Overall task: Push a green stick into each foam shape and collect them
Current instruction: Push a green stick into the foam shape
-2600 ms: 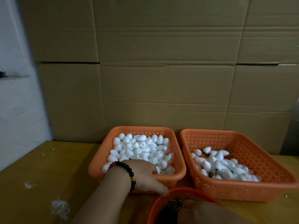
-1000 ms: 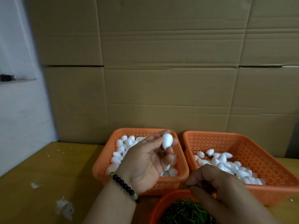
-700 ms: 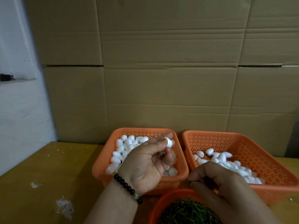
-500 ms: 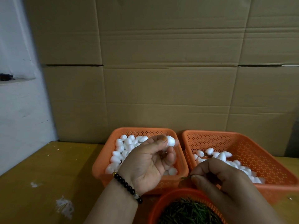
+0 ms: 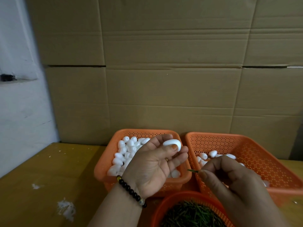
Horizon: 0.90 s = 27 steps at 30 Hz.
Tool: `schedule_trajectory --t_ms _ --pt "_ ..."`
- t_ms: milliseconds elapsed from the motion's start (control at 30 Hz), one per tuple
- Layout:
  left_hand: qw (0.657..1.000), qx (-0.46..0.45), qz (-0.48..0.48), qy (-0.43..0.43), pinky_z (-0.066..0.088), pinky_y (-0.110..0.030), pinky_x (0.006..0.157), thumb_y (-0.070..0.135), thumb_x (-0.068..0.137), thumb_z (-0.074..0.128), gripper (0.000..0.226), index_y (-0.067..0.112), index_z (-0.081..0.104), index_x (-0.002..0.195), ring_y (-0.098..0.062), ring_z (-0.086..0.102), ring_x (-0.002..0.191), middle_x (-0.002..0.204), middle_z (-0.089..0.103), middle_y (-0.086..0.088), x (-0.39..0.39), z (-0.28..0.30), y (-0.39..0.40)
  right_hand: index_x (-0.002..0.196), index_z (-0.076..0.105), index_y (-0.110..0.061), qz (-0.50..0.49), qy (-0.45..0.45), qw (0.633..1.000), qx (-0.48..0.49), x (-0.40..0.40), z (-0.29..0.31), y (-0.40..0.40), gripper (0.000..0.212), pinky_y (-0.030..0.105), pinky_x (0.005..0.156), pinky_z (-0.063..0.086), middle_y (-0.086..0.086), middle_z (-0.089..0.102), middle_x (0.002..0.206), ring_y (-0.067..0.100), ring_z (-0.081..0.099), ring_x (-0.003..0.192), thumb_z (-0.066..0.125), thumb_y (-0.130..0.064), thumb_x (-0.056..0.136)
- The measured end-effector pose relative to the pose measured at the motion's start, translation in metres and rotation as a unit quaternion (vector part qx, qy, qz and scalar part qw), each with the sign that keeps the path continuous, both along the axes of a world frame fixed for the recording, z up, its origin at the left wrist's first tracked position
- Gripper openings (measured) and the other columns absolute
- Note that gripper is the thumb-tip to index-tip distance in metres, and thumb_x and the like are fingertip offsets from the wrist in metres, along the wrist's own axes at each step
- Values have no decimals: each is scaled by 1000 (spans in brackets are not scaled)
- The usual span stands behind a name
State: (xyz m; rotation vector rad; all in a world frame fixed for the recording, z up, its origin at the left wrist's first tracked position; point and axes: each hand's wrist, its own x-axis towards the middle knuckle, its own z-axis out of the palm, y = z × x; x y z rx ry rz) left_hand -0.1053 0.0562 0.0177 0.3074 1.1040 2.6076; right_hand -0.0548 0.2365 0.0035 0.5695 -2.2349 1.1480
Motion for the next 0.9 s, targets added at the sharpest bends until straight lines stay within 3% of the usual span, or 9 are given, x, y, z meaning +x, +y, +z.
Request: schedule_trajectory --t_ms 133,333,500,667,900 --pt "1000 -9 9 12 59 -31 72 -8 60 73 37 7 55 90 -28 70 83 95 67 -22 1 -2 1 76 61 -39 -6 16 1000 -8 0 0 -1 7 3 56 40 -18 63 64 -1 60 58 61 -42 70" --pt "999 -7 5 33 58 -27 66 -3 63 73 26 6 68 87 -22 68 80 93 67 -18 3 -2 5 82 63 -38 -33 41 998 -46 -1 -2 -1 14 2 57 41 -18 66 69 -3 61 63 66 -32 70" --pt "1000 -9 -22 2 57 -29 62 6 73 69 23 6 62 94 -20 68 73 92 70 -14 7 -4 14 88 64 -41 -63 75 991 -89 -3 -5 1 14 11 55 48 -17 69 71 2 65 62 69 -36 76" --pt "998 10 -54 -35 58 -33 62 9 75 69 27 0 60 98 -23 70 74 88 70 -17 12 -6 24 82 62 -38 -110 147 982 -33 -6 -7 1 16 3 62 44 -18 66 73 -4 64 69 67 -24 75" --pt "998 1 -47 -43 58 -32 59 11 69 69 9 4 75 70 -23 71 71 78 70 -17 16 -5 29 85 61 -32 -117 193 974 2 -8 -7 2 20 0 66 42 -21 61 84 -6 61 73 67 -16 75"
